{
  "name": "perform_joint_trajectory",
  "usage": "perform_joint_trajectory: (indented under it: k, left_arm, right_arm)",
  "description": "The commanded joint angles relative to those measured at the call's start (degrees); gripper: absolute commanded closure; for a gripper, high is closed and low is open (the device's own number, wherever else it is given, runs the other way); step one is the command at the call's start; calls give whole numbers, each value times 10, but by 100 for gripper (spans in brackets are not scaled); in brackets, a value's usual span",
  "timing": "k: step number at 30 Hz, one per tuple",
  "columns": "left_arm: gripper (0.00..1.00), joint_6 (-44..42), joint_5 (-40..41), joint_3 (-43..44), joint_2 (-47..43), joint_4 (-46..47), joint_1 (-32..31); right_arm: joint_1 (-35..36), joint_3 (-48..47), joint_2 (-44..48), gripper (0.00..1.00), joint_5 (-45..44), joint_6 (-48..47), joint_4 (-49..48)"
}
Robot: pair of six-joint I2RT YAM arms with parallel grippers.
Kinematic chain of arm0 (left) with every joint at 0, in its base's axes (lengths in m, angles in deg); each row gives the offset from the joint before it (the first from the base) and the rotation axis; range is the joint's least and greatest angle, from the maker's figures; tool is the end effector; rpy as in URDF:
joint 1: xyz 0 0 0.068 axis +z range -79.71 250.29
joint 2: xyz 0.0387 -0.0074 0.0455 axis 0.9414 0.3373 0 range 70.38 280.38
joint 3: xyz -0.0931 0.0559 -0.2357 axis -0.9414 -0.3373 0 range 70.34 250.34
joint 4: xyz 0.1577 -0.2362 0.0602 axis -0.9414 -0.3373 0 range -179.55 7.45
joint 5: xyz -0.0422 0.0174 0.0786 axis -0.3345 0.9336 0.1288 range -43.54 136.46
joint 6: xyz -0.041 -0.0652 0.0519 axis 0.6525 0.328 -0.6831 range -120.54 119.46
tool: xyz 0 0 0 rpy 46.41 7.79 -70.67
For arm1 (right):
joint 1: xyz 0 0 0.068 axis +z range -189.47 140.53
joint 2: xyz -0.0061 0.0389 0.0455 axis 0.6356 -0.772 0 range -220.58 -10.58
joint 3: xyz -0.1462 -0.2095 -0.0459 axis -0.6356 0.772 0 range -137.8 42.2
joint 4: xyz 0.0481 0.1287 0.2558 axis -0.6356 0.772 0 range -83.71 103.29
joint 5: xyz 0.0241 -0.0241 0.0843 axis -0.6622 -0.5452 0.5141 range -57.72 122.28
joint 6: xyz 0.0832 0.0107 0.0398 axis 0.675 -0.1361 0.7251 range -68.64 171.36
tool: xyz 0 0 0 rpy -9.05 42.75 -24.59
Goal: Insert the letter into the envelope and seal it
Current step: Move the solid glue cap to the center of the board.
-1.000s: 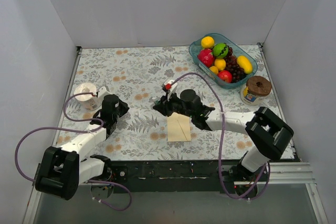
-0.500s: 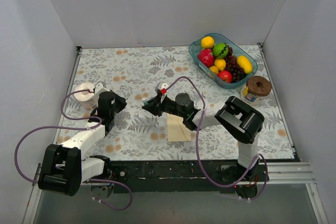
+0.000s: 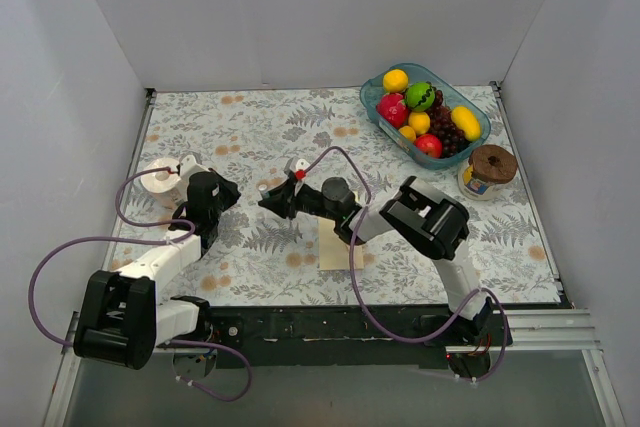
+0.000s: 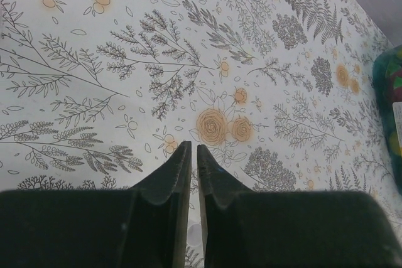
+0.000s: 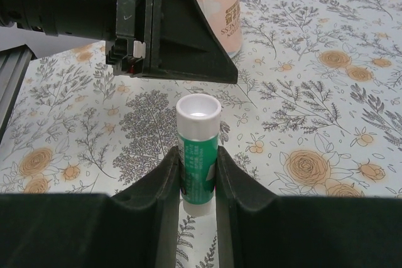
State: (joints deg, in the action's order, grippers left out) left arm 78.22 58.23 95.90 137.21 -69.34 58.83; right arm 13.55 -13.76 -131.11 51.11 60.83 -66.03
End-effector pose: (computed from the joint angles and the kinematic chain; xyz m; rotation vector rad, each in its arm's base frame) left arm 0.3031 -0.0440 0.1336 -1.2926 1.7033 -0.7523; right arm 0.2621 0.3928 0.1266 -0.8301 1.3019 1.1163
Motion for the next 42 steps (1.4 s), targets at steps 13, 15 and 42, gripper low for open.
perform_joint_trajectory:
  k: [13, 15, 42]
  left_arm:
    - [91, -14, 36, 5, 8, 8, -2]
    - [91, -15, 38, 5, 8, 8, -2]
    - [89, -22, 55, 8, 18, 14, -8]
  right_arm:
    - [19, -66, -77, 99, 19, 13, -85]
    - [20, -70, -81, 99, 19, 13, -85]
    - [2, -110, -131, 99, 33, 31, -83]
